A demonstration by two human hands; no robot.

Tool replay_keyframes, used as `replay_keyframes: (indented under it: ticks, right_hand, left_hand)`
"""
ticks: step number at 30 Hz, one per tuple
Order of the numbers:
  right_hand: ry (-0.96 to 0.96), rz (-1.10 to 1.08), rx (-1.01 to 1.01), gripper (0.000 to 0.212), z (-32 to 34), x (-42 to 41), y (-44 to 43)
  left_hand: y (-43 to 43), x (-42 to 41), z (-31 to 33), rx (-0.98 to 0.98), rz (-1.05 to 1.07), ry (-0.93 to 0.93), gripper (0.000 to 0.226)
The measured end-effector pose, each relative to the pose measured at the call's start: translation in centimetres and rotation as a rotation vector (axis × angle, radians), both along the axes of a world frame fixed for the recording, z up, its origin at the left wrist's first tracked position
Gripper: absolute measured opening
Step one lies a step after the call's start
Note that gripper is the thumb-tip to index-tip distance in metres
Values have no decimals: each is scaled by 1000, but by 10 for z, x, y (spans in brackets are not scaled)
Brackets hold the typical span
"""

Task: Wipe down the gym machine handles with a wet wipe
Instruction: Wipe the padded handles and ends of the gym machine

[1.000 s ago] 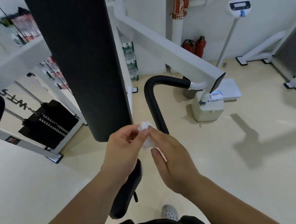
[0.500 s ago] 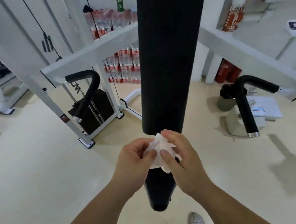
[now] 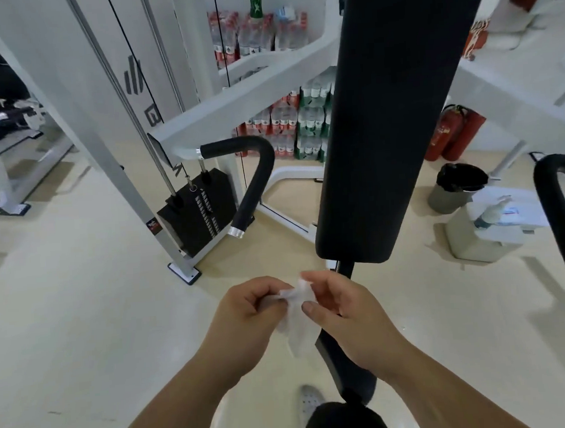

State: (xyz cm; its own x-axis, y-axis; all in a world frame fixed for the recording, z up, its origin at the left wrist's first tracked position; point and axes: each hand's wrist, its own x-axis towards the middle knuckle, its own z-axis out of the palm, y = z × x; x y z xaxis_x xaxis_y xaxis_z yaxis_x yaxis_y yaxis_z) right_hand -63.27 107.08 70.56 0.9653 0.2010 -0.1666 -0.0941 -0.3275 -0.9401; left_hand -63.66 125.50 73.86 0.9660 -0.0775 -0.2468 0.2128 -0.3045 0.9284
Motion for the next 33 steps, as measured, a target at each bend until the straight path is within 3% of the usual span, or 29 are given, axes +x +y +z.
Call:
replay_keyframes:
  ticks: [3, 9, 13, 18, 26, 30, 33]
  right_hand:
    - [64, -18, 98, 25, -5, 25, 17]
    - [87, 148, 95, 44, -7, 94, 48]
    - [65, 233, 67, 13, -3, 135, 54]
    - [28, 127, 50, 6, -8, 165, 54]
    - [67, 35, 38, 8, -15, 171, 62]
    - [42, -169, -35, 9, -22, 169, 78]
    - [-39, -525, -196, 49, -32, 164, 105]
  left_hand:
    - [11, 21, -2, -18, 11, 22, 38]
    - [41, 78, 4, 124, 13, 46, 29]
    - [59, 114, 14, 203, -7, 32, 28]
    - [75, 146, 1, 186, 75, 60, 26]
    - [97, 203, -15, 264, -280, 104, 11]
    - [109, 231, -31, 203, -425, 98, 9]
    - [117, 251, -43, 203, -476, 53, 12]
